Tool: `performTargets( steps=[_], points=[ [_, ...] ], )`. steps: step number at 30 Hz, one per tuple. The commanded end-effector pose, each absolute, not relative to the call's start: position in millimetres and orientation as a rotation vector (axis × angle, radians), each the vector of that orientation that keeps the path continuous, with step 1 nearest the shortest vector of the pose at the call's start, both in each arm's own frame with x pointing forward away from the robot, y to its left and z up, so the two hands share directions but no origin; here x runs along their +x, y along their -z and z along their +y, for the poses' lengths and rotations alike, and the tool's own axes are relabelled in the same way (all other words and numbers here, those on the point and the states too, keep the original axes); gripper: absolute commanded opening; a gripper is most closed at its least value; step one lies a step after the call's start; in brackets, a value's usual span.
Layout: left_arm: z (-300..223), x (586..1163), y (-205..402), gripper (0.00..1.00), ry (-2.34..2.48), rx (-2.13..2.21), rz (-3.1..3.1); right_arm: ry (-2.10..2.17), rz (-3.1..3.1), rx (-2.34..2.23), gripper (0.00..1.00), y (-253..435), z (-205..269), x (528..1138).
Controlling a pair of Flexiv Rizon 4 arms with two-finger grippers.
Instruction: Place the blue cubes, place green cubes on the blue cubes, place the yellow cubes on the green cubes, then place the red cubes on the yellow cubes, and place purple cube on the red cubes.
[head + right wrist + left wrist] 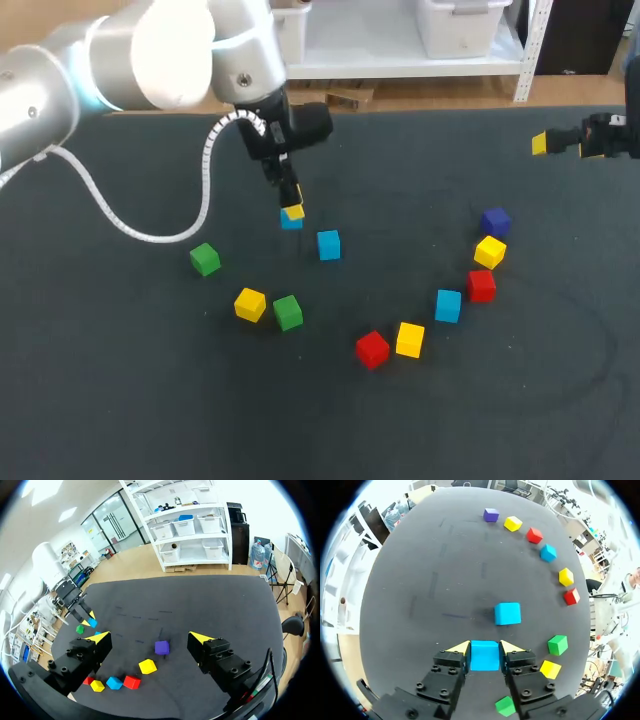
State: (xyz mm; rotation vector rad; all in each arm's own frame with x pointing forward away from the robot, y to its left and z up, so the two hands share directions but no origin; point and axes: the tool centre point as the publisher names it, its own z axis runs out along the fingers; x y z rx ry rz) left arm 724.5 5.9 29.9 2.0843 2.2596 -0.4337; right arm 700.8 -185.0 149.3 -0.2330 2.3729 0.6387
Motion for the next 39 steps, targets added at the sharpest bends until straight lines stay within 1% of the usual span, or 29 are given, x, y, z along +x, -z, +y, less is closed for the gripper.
performTargets(
  steps=[1, 18, 39],
  points=[
    [8.4, 709.2, -25.9, 0.00, 0.405, 2.062, 2.239, -0.635, 2.375, -0.231, 1.00, -150.1, -184.7, 700.3],
    [0.9, 691.3, -21.5, 0.00, 0.393, 2.078, 2.237, -0.635, 2.375, -0.231, 1.00, -150.1, -184.7, 700.3],
    [-6.3, 691.7, -12.3, 0.00, 0.415, 2.100, 2.256, -0.635, 2.375, -0.231, 1.00, -150.1, -184.7, 700.3]
  ],
)
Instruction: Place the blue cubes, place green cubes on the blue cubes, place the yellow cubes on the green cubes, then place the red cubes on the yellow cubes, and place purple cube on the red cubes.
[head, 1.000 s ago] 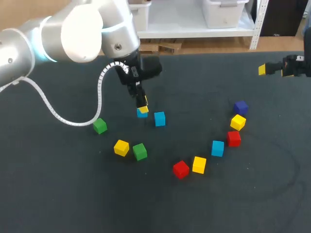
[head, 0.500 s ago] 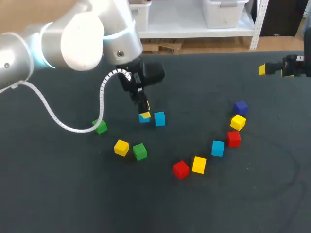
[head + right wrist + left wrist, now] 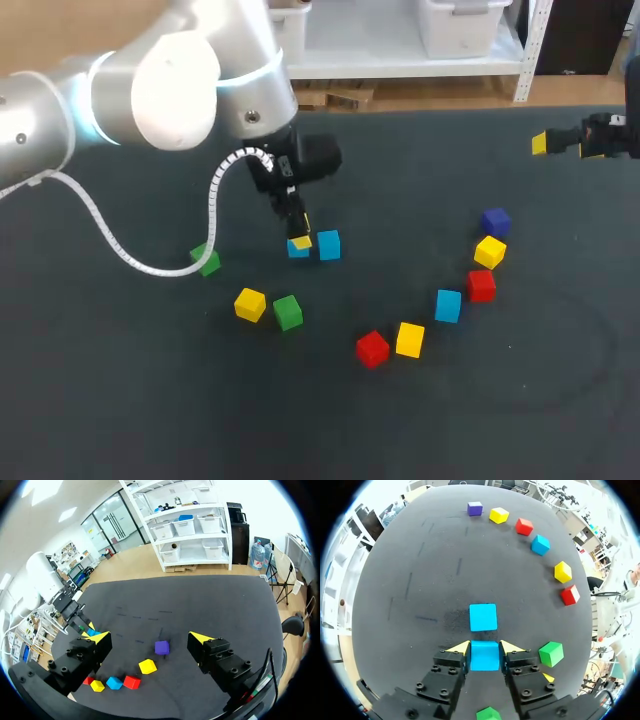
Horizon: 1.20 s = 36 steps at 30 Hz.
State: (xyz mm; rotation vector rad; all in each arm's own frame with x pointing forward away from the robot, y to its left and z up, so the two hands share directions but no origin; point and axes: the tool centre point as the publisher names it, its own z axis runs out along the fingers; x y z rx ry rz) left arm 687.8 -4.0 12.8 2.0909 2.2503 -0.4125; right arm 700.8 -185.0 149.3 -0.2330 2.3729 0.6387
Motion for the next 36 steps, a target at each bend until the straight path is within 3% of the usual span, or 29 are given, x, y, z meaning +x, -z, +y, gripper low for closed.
performTargets(
  steps=[1, 36],
  points=[
    [-6.5, 691.9, -12.1, 0.00, 0.415, 2.101, 2.256, -0.635, 2.375, -0.231, 1.00, -150.1, -184.7, 700.3],
    [-8.4, 694.7, -6.5, 0.01, 0.430, 2.120, 2.274, -0.635, 2.375, -0.231, 1.00, -150.1, -184.7, 700.3]
  ],
)
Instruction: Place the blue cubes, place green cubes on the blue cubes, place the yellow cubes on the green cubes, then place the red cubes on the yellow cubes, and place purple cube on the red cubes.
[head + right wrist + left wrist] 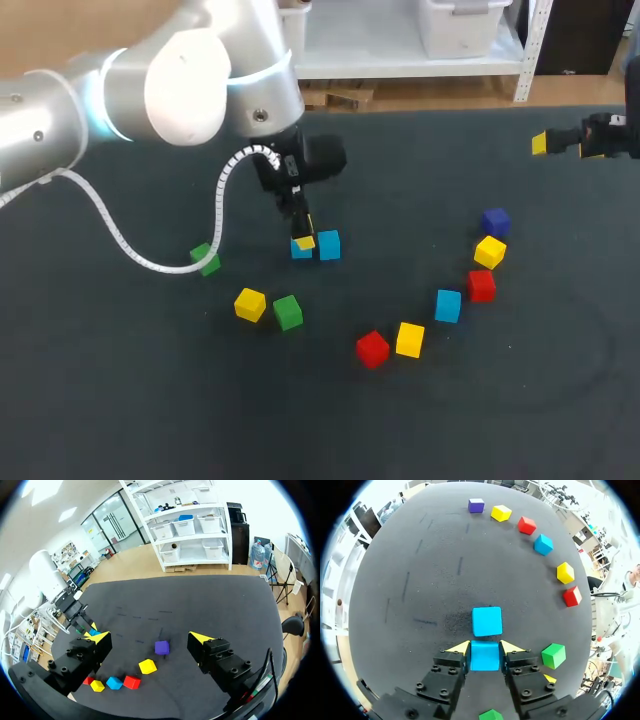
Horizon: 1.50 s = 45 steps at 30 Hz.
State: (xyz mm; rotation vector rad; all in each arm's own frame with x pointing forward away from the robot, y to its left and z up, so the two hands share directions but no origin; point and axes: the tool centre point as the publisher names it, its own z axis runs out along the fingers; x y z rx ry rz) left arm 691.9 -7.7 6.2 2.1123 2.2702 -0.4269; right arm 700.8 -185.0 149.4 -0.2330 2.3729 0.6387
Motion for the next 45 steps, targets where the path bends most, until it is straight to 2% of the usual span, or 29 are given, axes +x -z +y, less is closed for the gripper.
performTargets(
  steps=[1, 4, 8, 10, 14, 16, 18, 19, 23, 25, 33, 36, 40, 43, 45],
  points=[
    [-8.1, 694.6, -6.5, 0.03, 0.430, 2.121, 2.274, -0.635, 2.375, -0.231, 1.00, -150.1, -184.7, 700.3],
    [-7.7, 694.3, -6.6, 0.00, 0.432, 2.120, 2.275, -0.635, 2.375, -0.231, 1.00, -150.1, -184.7, 700.3],
    [-7.5, 693.6, -6.2, 0.10, 0.434, 2.124, 2.279, -0.635, 2.375, -0.231, 1.00, -150.1, -184.7, 700.3],
    [-7.6, 693.5, -6.1, 0.12, 0.436, 2.125, 2.278, -0.635, 2.375, -0.231, 1.00, -150.1, -184.7, 700.3],
    [-7.9, 693.2, -6.2, 0.02, 0.436, 2.125, 2.276, -0.635, 2.375, -0.231, 1.00, -150.1, -184.7, 700.3],
    [-7.9, 693.1, -6.3, 0.01, 0.436, 2.123, 2.276, -0.635, 2.375, -0.231, 1.00, -150.1, -184.7, 700.3],
    [-7.8, 692.8, -6.4, 0.06, 0.437, 2.121, 2.279, -0.635, 2.375, -0.231, 1.00, -150.1, -184.7, 700.3],
    [-7.7, 692.4, -6.4, 0.12, 0.438, 2.121, 2.280, -0.635, 2.375, -0.231, 1.00, -150.1, -184.7, 700.3],
    [-8.2, 691.4, -5.5, 0.19, 0.441, 2.121, 2.284, -0.635, 2.375, -0.231, 1.00, -150.1, -184.7, 700.3],
    [-8.6, 691.2, -5.0, 0.28, 0.445, 2.120, 2.286, -0.635, 2.375, -0.231, 1.00, -150.1, -184.7, 700.3],
    [-9.5, 691.3, -4.5, 0.34, 0.451, 2.124, 2.283, -0.635, 2.375, -0.231, 1.00, -150.1, -184.7, 700.3],
    [-9.6, 691.3, -4.3, 0.45, 0.452, 2.129, 2.282, -0.635, 2.375, -0.231, 1.00, -150.1, -184.7, 700.3],
    [-9.6, 691.2, -4.0, 0.90, 0.460, 2.131, 2.284, -0.635, 2.375, -0.231, 1.00, -150.1, -184.7, 700.3],
    [-9.7, 691.3, -3.8, 0.99, 0.461, 2.130, 2.286, -0.635, 2.375, -0.231, 1.00, -150.1, -184.7, 700.3],
    [-9.7, 691.5, -3.6, 0.98, 0.461, 2.128, 2.286, -0.635, 2.375, -0.231, 1.00, -150.1, -184.7, 700.3]
  ],
)
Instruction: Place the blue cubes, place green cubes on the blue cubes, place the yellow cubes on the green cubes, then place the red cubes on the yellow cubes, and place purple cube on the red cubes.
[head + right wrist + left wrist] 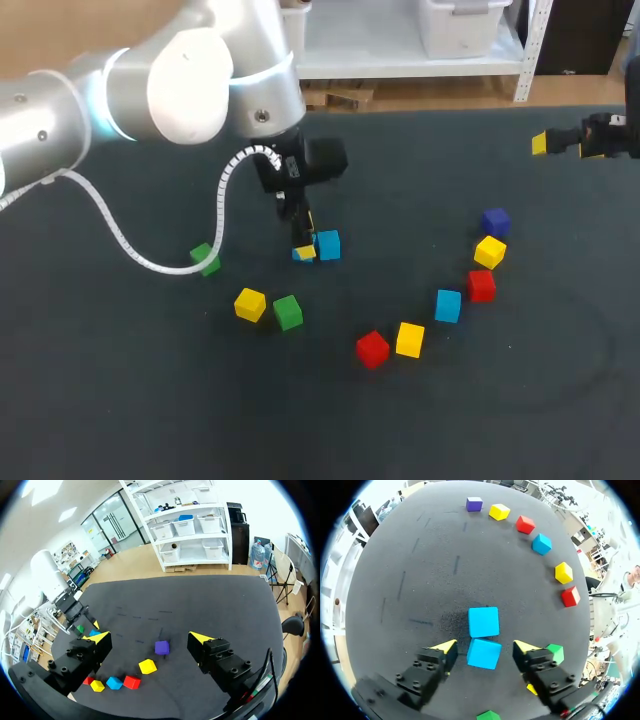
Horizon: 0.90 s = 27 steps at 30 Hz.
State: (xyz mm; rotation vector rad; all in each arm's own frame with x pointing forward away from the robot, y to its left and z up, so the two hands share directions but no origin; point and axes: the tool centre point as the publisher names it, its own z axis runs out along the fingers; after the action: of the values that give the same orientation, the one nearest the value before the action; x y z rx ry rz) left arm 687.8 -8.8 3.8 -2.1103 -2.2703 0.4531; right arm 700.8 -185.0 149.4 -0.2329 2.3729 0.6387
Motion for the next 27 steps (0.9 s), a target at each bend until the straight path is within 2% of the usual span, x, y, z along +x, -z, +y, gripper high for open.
performTargets(
  steps=[1, 2, 3, 4, 6, 8, 13, 18, 19, 22, 23, 24, 27],
  points=[
    [-9.7, 691.8, -3.5, 0.97, -0.456, -2.107, -2.265, -0.635, 2.375, -0.231, 1.00, -150.1, -184.7, 700.3],
    [-9.6, 692.1, -3.4, 0.95, -0.455, -2.106, -2.266, -0.635, 2.375, -0.231, 1.00, -150.1, -184.7, 700.3],
    [-9.5, 692.2, -3.3, 0.79, -0.453, -2.107, -2.268, -0.635, 2.375, -0.231, 1.00, -150.1, -184.7, 700.3],
    [-9.4, 692.3, -3.3, 0.58, -0.454, -2.107, -2.270, -0.635, 2.375, -0.231, 1.00, -150.1, -184.7, 700.3],
    [-8.9, 692.5, -2.9, 0.42, -0.455, -2.108, -2.272, -0.635, 2.375, -0.231, 1.00, -150.1, -184.7, 700.3],
    [-8.1, 692.5, -1.9, 0.22, -0.454, -2.107, -2.274, -0.635, 2.375, -0.231, 1.00, -150.1, -184.7, 700.3],
    [-6.7, 691.9, -1.7, 0.19, -0.452, -2.099, -2.277, -0.635, 2.375, -0.231, 1.00, -150.1, -184.7, 700.3],
    [-6.1, 691.3, -1.9, 0.10, -0.449, -2.095, -2.282, -0.635, 2.375, -0.231, 1.00, -150.1, -184.7, 700.3],
    [-6.0, 691.3, -1.9, 0.00, -0.447, -2.093, -2.284, -0.635, 2.375, -0.231, 1.00, -150.1, -184.7, 700.3],
    [-5.8, 691.1, -2.3, 0.03, -0.447, -2.092, -2.285, -0.635, 2.375, -0.231, 1.00, -150.1, -184.7, 700.3],
    [-6.0, 691.0, -2.4, 0.16, -0.447, -2.092, -2.283, -0.635, 2.375, -0.231, 1.00, -150.1, -184.7, 700.3],
    [-6.4, 690.8, -2.7, 0.24, -0.446, -2.096, -2.279, -0.635, 2.375, -0.231, 1.00, -150.1, -184.7, 700.3],
    [-6.4, 690.7, -2.8, 0.20, -0.447, -2.095, -2.280, -0.635, 2.375, -0.231, 1.00, -150.1, -184.7, 700.3]
  ],
)
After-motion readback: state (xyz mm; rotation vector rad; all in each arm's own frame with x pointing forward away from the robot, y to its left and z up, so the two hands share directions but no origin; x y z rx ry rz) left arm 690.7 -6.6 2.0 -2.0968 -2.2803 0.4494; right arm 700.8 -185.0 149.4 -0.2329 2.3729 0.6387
